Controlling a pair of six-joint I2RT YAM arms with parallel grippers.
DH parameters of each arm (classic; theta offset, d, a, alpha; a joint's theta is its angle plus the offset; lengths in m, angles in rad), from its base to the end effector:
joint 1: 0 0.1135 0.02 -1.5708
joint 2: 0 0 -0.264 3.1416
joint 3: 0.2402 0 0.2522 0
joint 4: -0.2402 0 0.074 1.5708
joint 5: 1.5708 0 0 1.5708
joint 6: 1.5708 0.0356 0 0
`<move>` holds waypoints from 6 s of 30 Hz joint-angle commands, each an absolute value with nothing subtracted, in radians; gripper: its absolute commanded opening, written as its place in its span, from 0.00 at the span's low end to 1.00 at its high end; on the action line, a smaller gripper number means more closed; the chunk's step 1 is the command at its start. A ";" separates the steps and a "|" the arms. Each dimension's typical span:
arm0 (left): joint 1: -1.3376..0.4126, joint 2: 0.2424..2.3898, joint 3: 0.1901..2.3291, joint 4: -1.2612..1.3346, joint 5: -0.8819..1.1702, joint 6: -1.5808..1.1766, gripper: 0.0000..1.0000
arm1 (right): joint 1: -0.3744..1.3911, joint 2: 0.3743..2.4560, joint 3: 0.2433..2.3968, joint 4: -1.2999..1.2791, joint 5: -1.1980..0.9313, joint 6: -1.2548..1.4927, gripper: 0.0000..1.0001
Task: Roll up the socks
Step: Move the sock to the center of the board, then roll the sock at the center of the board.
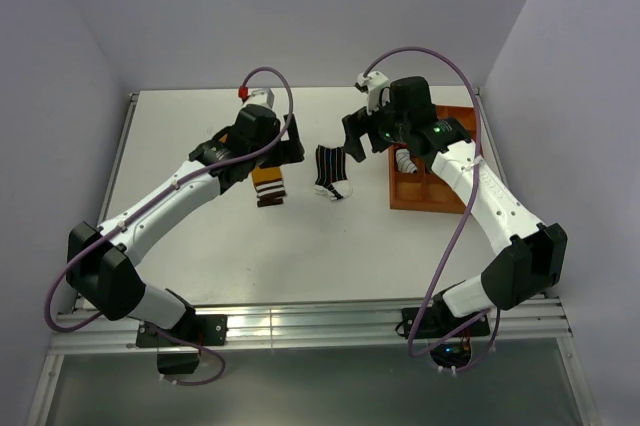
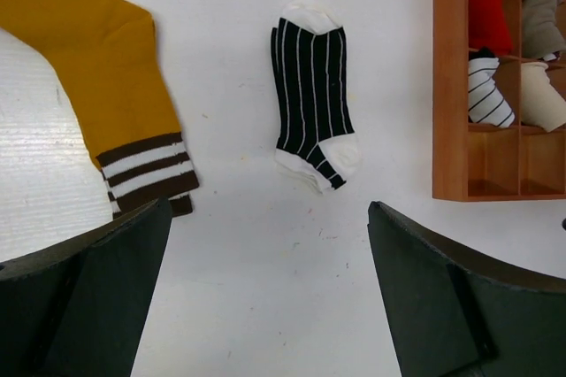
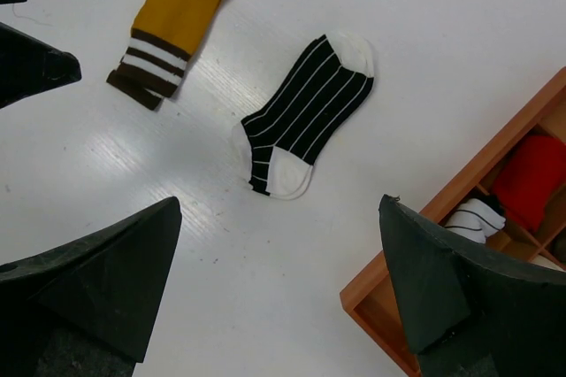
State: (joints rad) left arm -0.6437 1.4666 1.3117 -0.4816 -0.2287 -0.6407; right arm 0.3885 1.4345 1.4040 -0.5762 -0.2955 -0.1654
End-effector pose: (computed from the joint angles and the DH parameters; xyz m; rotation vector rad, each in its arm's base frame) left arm 0.2698 -0.1923 0.3330 -0.1255 2.2242 -0.4674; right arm 0.2918 0.1306 0.3659 -0.7578 2.0464 0.4485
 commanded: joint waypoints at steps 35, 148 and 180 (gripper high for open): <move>-0.896 1.876 1.301 -0.032 -0.178 -0.091 0.91 | 0.084 1.376 1.247 -0.551 -0.417 -0.255 1.00; -0.477 1.160 1.022 -0.144 -0.126 -0.727 0.96 | 0.917 1.608 0.813 -0.104 0.046 -0.606 0.40; -0.744 1.245 0.666 0.363 -0.061 -0.663 0.31 | 0.483 2.109 1.453 -1.162 -0.908 -0.742 0.11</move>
